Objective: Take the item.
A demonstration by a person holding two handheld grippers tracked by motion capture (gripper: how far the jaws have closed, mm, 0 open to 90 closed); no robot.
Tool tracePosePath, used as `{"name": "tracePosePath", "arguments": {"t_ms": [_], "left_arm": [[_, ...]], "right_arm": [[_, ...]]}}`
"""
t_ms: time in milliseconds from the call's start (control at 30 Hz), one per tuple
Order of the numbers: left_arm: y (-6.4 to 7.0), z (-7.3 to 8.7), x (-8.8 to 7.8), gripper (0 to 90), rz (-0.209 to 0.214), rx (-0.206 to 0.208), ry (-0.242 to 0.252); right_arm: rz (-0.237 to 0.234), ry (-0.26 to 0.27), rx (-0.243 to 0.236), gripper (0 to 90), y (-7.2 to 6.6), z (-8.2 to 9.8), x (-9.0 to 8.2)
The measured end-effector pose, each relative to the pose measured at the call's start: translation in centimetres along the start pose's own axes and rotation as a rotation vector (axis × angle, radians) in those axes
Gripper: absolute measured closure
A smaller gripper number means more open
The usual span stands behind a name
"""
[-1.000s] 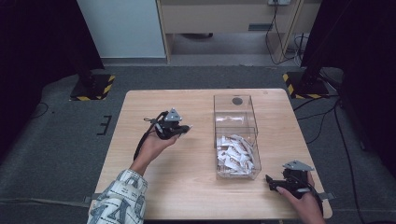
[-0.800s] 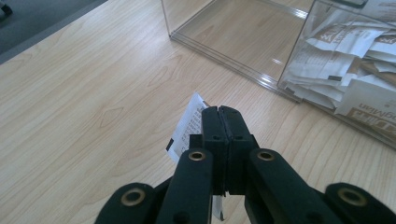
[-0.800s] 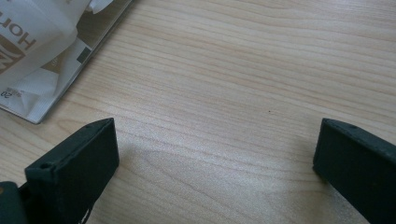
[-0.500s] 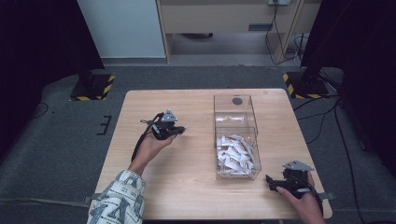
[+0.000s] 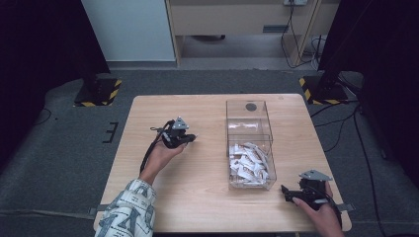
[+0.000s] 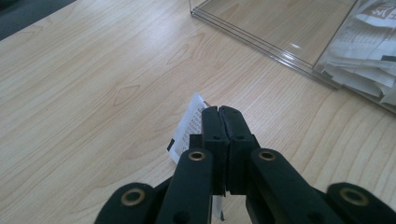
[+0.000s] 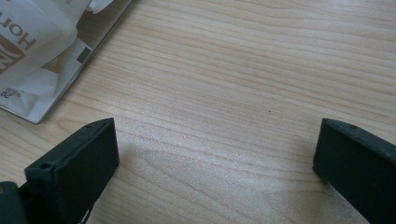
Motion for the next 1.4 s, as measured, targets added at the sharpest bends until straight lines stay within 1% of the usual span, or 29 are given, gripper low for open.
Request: {"name": "tracePosePath", "arguments": {"t_ms": [133, 167, 267, 533, 733, 800, 900, 1000, 1100, 1267, 1300, 1400], "left_arm": [[-0.2, 0.3, 0.3, 88.2, -0.006, -0.002, -0.008], [-0.3, 0.4, 0.4, 87.9, -0.008, -0.011, -0.011], [-0.5, 0.7, 0.8, 86.5, -0.010, -0.016, -0.014], [-0.5, 1.1, 0.9, 82.2, -0.021, -0.015, -0.013], [-0.6, 0.9, 0.8, 79.7, -0.028, -0.017, 0.000], [-0.6, 0.8, 0.7, 77.3, -0.032, -0.016, 0.006], [-0.3, 0.7, 0.6, 73.7, -0.022, -0.014, 0.023], [-0.1, 0.6, 0.5, 69.7, -0.024, -0.011, 0.029], [0.0, 0.7, 0.4, 62.5, -0.033, -0.009, 0.032], [0.4, 0.7, 0.3, 39.5, -0.029, -0.023, 0.021], [0.5, 0.6, 0.2, 33.8, -0.028, -0.028, 0.021], [0.9, 0.3, -0.2, 21.7, -0.010, -0.044, 0.027]], "right_arm": [[0.000, 0.000, 0.000, 0.5, 0.0, 0.0, 0.0], [0.000, 0.000, 0.001, 0.5, 0.0, 0.0, 0.0], [0.000, 0.000, 0.001, 0.5, 0.0, 0.0, 0.0], [0.000, -0.001, 0.001, 0.5, 0.0, 0.0, 0.0], [0.001, 0.000, 0.000, 0.5, 0.0, 0.0, 0.0], [0.000, 0.000, 0.001, 0.5, 0.0, 0.0, 0.0], [0.000, 0.000, 0.000, 0.5, 0.0, 0.0, 0.0], [0.001, 0.000, 0.000, 0.5, 0.0, 0.0, 0.0], [0.001, 0.000, 0.001, 0.5, 0.0, 0.0, 0.0], [0.001, 0.000, 0.001, 0.5, 0.0, 0.0, 0.0], [0.001, 0.000, 0.000, 0.5, 0.0, 0.0, 0.0], [0.000, -0.001, 0.001, 0.5, 0.0, 0.0, 0.0]]}}
Point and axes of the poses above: each handheld gripper's, and its own axes: x roughly forward along the jaws, z roughly out of its underside, y roughly to its right, the point moved 9 cm from there along x, roughly forward along the jaws, and after that the axes turned 7 degrees about y, right-handed, at the moved point
